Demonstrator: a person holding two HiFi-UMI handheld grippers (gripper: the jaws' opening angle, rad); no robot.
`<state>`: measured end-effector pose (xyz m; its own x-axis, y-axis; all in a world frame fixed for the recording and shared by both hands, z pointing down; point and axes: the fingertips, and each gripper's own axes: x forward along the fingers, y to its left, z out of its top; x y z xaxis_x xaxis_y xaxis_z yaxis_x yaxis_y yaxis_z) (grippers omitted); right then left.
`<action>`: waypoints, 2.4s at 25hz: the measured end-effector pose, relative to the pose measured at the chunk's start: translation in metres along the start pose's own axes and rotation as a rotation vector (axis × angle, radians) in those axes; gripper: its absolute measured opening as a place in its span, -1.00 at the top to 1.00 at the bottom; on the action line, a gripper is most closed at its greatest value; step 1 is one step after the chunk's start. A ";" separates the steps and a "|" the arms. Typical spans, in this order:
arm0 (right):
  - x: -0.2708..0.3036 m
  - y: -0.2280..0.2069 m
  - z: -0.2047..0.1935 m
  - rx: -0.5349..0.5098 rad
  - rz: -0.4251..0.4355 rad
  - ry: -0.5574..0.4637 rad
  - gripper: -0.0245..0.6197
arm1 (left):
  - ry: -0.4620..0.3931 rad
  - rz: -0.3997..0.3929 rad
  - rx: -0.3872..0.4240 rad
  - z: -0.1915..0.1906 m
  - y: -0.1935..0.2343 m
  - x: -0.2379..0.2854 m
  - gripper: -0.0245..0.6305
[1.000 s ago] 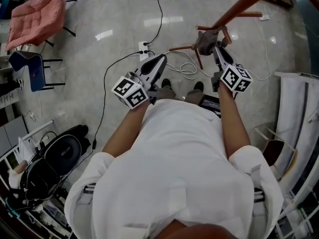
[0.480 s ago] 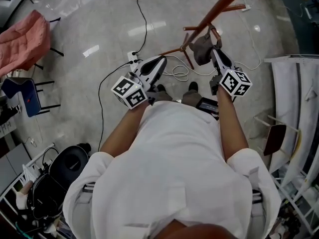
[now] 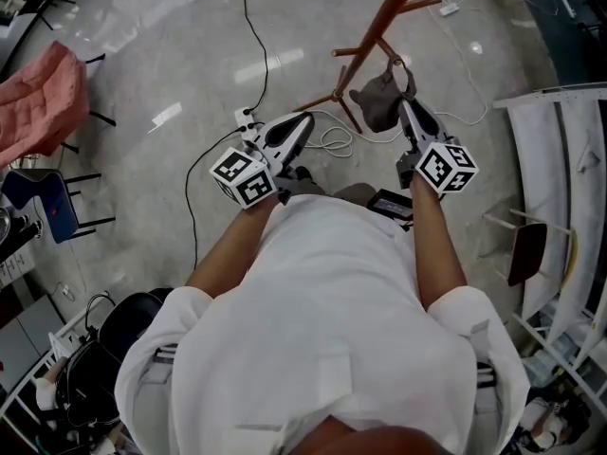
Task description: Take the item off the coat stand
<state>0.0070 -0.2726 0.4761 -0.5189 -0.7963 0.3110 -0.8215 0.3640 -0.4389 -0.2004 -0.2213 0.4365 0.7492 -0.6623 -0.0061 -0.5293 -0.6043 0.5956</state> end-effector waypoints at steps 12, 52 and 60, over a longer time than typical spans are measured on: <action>-0.088 -0.028 0.013 -0.015 0.033 -0.028 0.71 | 0.024 -0.019 0.055 -0.021 -0.085 0.043 0.88; -0.246 -0.054 -0.007 -0.170 0.072 -0.119 0.72 | 0.114 -0.026 0.179 -0.099 -0.195 0.062 0.88; -0.230 -0.037 -0.010 -0.189 0.114 -0.104 0.72 | 0.100 -0.004 0.164 -0.099 -0.187 0.042 0.88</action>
<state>0.1542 -0.0976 0.4294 -0.5921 -0.7866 0.1754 -0.7934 0.5307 -0.2981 -0.0307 -0.0925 0.4047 0.7829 -0.6174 0.0769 -0.5780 -0.6761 0.4569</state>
